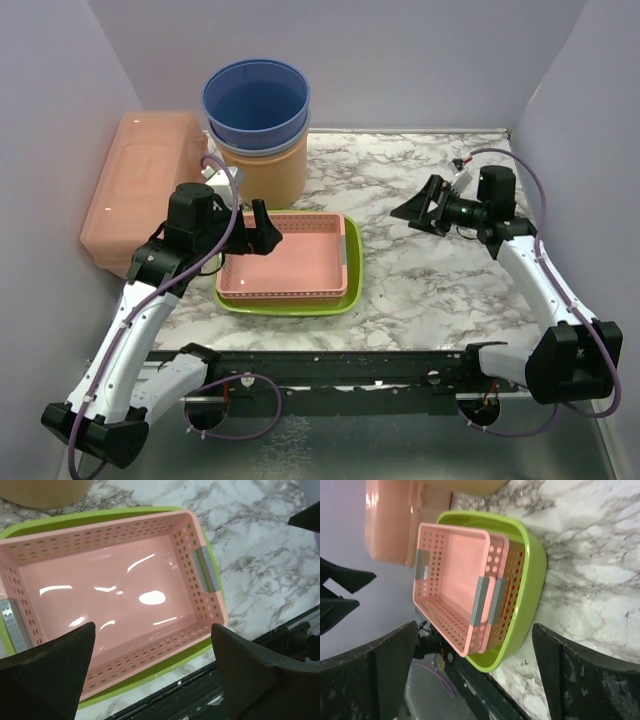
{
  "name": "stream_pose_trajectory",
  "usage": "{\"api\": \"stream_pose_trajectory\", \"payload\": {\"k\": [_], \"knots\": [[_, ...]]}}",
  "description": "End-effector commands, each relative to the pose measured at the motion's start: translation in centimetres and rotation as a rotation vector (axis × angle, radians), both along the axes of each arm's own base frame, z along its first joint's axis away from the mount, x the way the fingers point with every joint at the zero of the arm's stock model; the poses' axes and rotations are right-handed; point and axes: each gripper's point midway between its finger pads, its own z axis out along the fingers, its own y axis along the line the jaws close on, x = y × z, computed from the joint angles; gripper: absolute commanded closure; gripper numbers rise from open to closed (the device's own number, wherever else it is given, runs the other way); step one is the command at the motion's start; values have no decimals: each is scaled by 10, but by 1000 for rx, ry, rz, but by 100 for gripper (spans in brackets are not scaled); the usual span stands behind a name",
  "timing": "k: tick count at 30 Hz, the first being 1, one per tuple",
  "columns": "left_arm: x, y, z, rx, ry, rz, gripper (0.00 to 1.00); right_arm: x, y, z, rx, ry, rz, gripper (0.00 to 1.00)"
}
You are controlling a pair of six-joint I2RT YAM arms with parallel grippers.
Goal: Turn the large container upside down
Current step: Pick up the container from the container.
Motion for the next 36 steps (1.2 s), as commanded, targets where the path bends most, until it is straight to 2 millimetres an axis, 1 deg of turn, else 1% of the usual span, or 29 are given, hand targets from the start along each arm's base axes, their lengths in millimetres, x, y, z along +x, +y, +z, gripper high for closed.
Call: {"api": "stream_pose_trajectory", "payload": {"k": [1,5,7,9,11,14,16,17,19,21,23,24,25,26,27,32,36], "knots": [[-7,17,-33,143,93,85,1,-26,21,-27,-50,88,115,1],[-12,22,-41,173,107,104,1,-34,40,-38,-93,104,137,6],[-15,23,-49,190,131,101,6,-37,51,-44,-106,117,155,9],[-17,27,-59,213,158,108,9,-41,64,-46,-110,126,185,13],[-20,33,-68,243,181,123,11,-43,73,-51,-125,139,202,21],[-19,49,-77,318,193,184,11,-42,83,-57,-149,163,217,27],[-18,59,-80,350,198,233,12,-42,88,-61,-162,181,230,28],[-17,62,-81,362,201,253,13,-41,91,-62,-166,184,237,31],[-16,64,-84,365,207,271,18,-39,93,-66,-176,204,240,33],[-15,68,-90,382,219,293,18,-38,94,-69,-178,218,246,41],[-15,73,-98,411,241,315,19,-36,97,-68,-165,227,250,43],[-16,73,-103,421,255,311,20,-36,100,-68,-153,228,253,47],[-15,74,-105,428,265,315,24,-34,102,-67,-141,229,253,51],[-15,75,-107,436,276,322,30,-34,104,-67,-130,237,252,52],[-15,75,-108,436,280,325,34,-32,106,-67,-117,241,251,52],[-10,74,-110,418,295,362,35,-29,116,-70,-62,283,267,52],[-2,63,-114,323,293,407,37,-29,123,-73,-54,298,282,52]]}}
